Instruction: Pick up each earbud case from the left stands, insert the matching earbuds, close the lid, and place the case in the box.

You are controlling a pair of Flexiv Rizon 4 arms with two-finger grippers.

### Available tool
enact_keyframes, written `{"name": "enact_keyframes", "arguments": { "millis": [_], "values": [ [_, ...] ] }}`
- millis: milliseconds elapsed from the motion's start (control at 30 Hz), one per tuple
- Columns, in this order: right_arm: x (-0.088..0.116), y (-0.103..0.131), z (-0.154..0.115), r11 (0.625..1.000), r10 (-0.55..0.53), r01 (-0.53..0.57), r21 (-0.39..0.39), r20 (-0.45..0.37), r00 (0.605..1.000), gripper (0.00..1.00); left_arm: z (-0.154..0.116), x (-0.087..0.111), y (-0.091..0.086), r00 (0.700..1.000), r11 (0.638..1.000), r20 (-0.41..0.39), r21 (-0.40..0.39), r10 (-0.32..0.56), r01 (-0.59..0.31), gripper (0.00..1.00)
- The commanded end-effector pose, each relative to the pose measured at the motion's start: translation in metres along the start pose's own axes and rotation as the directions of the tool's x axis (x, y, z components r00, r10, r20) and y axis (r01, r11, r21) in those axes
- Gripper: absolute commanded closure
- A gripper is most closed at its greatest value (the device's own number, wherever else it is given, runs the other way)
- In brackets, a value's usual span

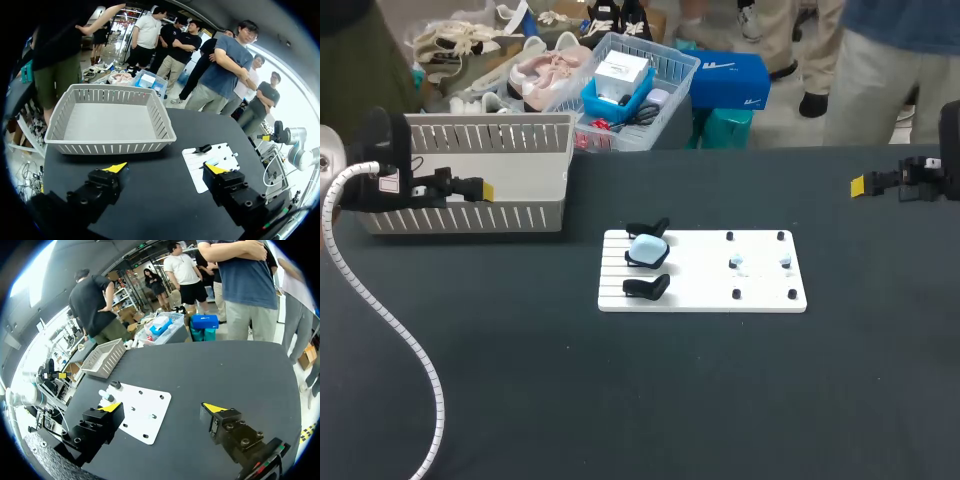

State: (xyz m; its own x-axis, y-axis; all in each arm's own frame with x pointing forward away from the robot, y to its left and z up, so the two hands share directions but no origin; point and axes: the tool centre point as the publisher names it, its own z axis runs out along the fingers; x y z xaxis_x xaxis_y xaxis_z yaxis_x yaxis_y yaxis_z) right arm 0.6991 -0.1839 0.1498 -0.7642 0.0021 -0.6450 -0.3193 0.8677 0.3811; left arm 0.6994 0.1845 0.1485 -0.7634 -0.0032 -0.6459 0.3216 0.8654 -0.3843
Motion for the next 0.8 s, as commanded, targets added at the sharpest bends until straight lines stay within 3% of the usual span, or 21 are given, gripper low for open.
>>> {"name": "enact_keyframes", "arguments": {
  "millis": [33,567,800],
  "values": [
    [0.0000,-0.0008,0.0000,1.000,-0.001,0.001,-0.002,-0.001,1.000,0.00,-0.0002,-0.0010,0.0003,1.000,1.000,-0.003,0.000,0.000,0.000,0.00],
    [0.0000,-0.0008,0.0000,1.000,-0.001,0.001,-0.002,-0.001,1.000,0.00,-0.0002,-0.0010,0.0003,1.000,1.000,-0.003,0.000,0.000,0.000,0.00],
    [0.0000,-0.0008,0.0000,1.000,-0.001,0.001,-0.002,-0.001,1.000,0.00,-0.0023,-0.0055,-0.0082,0.992,0.988,-0.005,0.093,0.122,-0.121,0.00]
  ]
}}
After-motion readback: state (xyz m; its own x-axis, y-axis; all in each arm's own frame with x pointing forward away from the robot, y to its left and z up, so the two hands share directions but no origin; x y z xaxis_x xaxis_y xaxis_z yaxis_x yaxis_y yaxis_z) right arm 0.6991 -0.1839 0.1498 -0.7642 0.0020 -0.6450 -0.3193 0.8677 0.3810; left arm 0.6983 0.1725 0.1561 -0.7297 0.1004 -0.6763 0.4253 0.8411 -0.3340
